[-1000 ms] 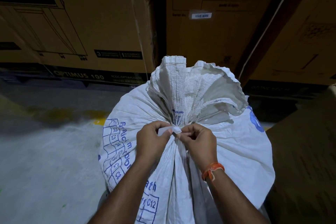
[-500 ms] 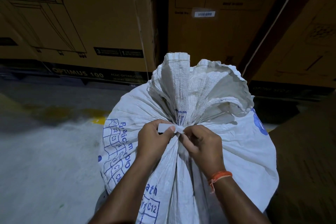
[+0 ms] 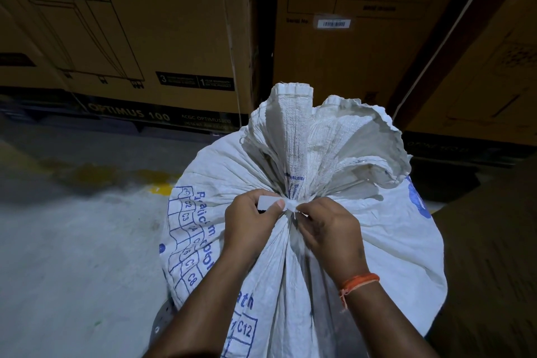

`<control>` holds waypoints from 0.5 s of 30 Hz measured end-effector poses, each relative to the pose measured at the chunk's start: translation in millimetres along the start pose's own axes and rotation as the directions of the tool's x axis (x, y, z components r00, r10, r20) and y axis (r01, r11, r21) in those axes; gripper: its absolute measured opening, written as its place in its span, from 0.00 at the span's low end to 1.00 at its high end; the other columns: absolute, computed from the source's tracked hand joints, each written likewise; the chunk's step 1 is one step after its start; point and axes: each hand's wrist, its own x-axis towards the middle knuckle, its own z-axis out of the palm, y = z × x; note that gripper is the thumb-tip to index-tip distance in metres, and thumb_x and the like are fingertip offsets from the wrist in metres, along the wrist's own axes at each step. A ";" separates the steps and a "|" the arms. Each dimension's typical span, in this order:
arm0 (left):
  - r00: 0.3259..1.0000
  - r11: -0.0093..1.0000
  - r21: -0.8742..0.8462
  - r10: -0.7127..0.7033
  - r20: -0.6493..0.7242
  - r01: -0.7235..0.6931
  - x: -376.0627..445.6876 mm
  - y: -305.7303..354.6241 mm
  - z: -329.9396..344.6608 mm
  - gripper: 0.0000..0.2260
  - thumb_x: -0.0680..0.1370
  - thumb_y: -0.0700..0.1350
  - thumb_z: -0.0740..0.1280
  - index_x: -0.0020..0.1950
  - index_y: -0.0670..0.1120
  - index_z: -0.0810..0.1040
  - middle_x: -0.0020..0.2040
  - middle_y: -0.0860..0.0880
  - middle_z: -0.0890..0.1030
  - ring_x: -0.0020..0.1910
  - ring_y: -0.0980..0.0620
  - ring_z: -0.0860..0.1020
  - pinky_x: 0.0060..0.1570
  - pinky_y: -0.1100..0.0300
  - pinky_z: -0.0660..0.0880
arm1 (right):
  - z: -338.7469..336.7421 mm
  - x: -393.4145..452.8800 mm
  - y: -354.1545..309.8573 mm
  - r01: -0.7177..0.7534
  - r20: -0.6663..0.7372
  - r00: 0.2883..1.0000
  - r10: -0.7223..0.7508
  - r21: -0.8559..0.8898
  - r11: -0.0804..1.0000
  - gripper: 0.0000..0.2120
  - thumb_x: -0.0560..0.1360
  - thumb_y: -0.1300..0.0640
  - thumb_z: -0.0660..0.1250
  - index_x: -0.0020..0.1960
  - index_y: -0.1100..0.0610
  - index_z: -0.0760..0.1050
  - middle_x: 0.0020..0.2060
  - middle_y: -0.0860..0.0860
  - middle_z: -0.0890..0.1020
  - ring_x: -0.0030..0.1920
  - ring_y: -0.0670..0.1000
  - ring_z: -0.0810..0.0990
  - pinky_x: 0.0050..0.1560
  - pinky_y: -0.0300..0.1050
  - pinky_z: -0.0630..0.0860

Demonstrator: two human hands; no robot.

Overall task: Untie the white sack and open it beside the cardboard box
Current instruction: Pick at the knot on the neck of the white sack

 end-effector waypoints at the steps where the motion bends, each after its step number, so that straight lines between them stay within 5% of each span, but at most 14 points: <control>1: 1.000 1.000 0.021 0.019 -0.003 -0.018 -0.4 0.0 0.4 0.02 0.77 0.46 0.76 0.44 0.50 0.87 0.39 0.55 0.88 0.41 0.57 0.86 0.44 0.58 0.81 | 0.8 0.6 -1.0 0.012 -0.012 1.000 -0.012 -0.043 0.999 0.04 0.72 0.62 0.76 0.43 0.56 0.82 0.36 0.51 0.80 0.37 0.53 0.80 0.36 0.46 0.76; 5: 0.999 0.999 0.024 0.043 0.000 -0.043 -0.6 2.0 0.2 0.02 0.77 0.46 0.75 0.44 0.50 0.87 0.39 0.55 0.88 0.40 0.58 0.86 0.42 0.61 0.79 | 1.3 2.1 -2.4 0.020 -0.045 0.999 -0.024 -0.098 0.995 0.06 0.71 0.60 0.76 0.40 0.55 0.80 0.34 0.50 0.80 0.35 0.53 0.78 0.35 0.46 0.74; 15: 0.999 0.998 -0.055 0.025 0.023 -0.024 -1.2 4.2 -1.0 0.02 0.77 0.44 0.76 0.44 0.49 0.87 0.40 0.54 0.89 0.42 0.53 0.87 0.48 0.53 0.85 | -8.5 1.0 -1.1 -0.076 -0.019 0.997 0.079 0.107 0.991 0.06 0.72 0.58 0.77 0.41 0.51 0.81 0.36 0.45 0.82 0.37 0.47 0.80 0.38 0.47 0.78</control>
